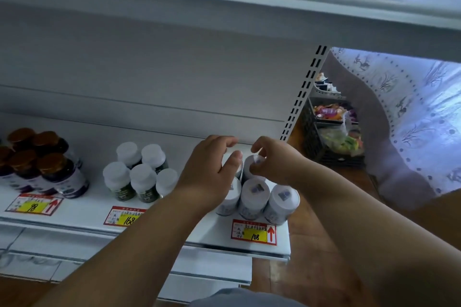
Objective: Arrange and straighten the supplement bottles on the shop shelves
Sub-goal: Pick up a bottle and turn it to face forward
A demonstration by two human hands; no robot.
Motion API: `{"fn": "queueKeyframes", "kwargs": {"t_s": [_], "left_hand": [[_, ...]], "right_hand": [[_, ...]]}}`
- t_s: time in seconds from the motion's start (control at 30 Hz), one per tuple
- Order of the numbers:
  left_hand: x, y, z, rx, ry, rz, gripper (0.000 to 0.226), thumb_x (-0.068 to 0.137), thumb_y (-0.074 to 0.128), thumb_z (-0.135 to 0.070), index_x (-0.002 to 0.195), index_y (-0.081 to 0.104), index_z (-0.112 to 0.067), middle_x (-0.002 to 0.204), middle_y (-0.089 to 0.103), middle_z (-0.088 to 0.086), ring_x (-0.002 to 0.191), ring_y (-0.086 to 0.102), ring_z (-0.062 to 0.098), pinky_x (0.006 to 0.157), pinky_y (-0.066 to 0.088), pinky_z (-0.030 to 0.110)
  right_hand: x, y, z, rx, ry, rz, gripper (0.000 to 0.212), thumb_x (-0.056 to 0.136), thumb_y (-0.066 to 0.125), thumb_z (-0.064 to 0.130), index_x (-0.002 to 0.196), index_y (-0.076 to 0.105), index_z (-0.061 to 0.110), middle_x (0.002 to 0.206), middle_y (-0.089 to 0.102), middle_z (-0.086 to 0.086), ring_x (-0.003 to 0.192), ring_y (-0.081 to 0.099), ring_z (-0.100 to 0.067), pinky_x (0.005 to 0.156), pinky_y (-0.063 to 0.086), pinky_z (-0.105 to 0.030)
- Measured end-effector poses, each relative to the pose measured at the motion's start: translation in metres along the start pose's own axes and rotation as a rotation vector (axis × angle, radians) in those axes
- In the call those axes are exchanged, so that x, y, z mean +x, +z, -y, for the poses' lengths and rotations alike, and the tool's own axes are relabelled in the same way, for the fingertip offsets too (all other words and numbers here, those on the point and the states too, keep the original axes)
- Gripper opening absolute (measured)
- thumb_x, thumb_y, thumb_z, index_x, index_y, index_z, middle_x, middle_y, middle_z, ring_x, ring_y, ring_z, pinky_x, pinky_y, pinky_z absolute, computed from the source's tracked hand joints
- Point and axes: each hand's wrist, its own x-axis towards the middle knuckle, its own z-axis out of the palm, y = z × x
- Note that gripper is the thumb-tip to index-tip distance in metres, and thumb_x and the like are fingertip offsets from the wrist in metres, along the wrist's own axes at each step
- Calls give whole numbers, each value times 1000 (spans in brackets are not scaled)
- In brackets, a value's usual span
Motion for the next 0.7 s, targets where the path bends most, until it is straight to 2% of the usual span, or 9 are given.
{"fn": "queueKeyframes", "kwargs": {"t_s": [0.1, 0.2, 0.3, 0.37, 0.47, 0.57, 0.7], "left_hand": [[-2, -1, -1, 5, 4, 17, 41, 94, 39, -45, 131, 48, -30, 128, 49, -15, 116, 44, 4, 98, 38, 28], [-3, -7, -1, 28, 6, 12, 39, 95, 42, -44, 131, 48, -31, 128, 48, -16, 116, 43, 3, 97, 37, 26], [-9, -24, 1, 39, -21, -67, 36, 93, 49, -35, 129, 48, -34, 123, 47, -20, 112, 43, 0, 93, 36, 22], [-19, -43, 8, 34, -26, -170, 35, 91, 55, -28, 125, 51, -33, 118, 49, -20, 108, 44, -2, 89, 35, 17], [-42, -84, 27, 16, -25, -324, 34, 89, 59, -21, 122, 56, -27, 112, 53, -14, 103, 50, 4, 86, 40, 20], [-73, -138, 59, 65, -50, -386, 35, 88, 60, -24, 122, 56, -25, 112, 55, -10, 99, 51, 3, 83, 43, 24], [-134, -221, 116, 161, -72, -439, 28, 89, 61, -26, 114, 54, -36, 107, 51, -18, 98, 47, -2, 79, 37, 14]], "right_hand": [[-3, -3, 4, -25, 13, 1, 41, 81, 65, 37, 119, 52, 28, 104, 60, 4, 81, 61, -11, 70, 55, -29], [-7, -6, 16, -73, -37, -70, 43, 84, 63, 38, 124, 51, 26, 113, 57, 1, 86, 59, -15, 69, 47, -27], [-13, -7, 39, -1, -146, -149, 42, 84, 62, 36, 123, 53, 26, 116, 53, 1, 96, 57, -17, 77, 48, -29], [-17, -6, 63, 60, -242, -204, 39, 84, 62, 34, 121, 56, 24, 116, 54, 2, 100, 55, -16, 78, 44, -26], [-24, 3, 114, 118, -368, -287, 33, 83, 64, 33, 114, 58, 25, 107, 54, 9, 99, 54, -12, 74, 37, -23], [-35, 25, 179, 182, -452, -273, 28, 82, 63, 38, 108, 56, 32, 102, 51, 15, 92, 54, -6, 68, 37, -19], [-51, 75, 284, 231, -617, -241, 27, 82, 63, 39, 108, 53, 34, 102, 55, 12, 89, 52, -3, 72, 42, -20]]}}
